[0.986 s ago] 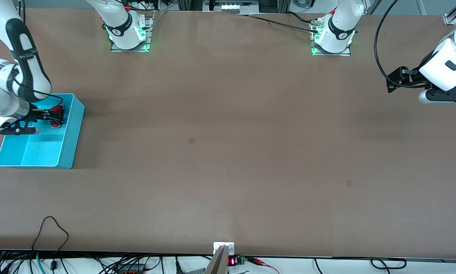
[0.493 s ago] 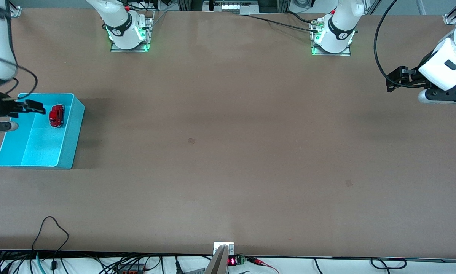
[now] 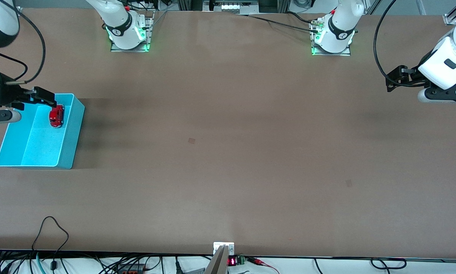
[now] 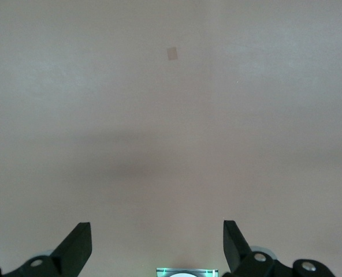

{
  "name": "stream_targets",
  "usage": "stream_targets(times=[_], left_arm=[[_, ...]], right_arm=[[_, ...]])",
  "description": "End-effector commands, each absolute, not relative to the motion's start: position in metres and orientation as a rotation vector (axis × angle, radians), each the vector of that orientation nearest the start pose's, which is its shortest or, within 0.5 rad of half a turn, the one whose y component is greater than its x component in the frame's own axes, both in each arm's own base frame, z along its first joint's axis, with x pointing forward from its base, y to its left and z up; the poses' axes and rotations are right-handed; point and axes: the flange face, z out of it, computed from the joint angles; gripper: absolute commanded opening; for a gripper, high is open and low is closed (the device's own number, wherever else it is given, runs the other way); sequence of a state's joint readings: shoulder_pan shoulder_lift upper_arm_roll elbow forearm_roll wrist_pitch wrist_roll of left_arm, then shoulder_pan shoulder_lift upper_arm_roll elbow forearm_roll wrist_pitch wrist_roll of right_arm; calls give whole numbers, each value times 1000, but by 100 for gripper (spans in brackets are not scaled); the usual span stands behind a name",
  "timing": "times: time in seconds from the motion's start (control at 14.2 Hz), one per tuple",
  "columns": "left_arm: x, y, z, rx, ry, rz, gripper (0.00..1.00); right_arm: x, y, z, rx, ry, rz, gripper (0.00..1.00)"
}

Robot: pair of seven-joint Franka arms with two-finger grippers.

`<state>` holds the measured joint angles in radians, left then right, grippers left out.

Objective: Wind red beetle toy and store in blue box
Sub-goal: 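Raise the open right gripper up out of the box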

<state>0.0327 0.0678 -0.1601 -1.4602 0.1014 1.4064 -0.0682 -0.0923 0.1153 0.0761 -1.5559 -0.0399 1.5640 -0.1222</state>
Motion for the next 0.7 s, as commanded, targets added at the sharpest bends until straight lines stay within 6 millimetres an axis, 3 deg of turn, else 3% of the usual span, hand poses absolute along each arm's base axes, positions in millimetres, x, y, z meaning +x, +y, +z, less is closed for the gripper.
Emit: stream_targets(times=[0.0,0.21,0.63], left_arm=[[551,-63,634,-3031,125,136,100],[551,-61,635,-3031,120,138,100],[549,-59,637,-3031,117,134,100]], right_arm=[[581,-16,595,-3112,-146,158,100],[579,-31,598,-3111,-92,152,100],[569,-34,612,-3125,-87,147,100]])
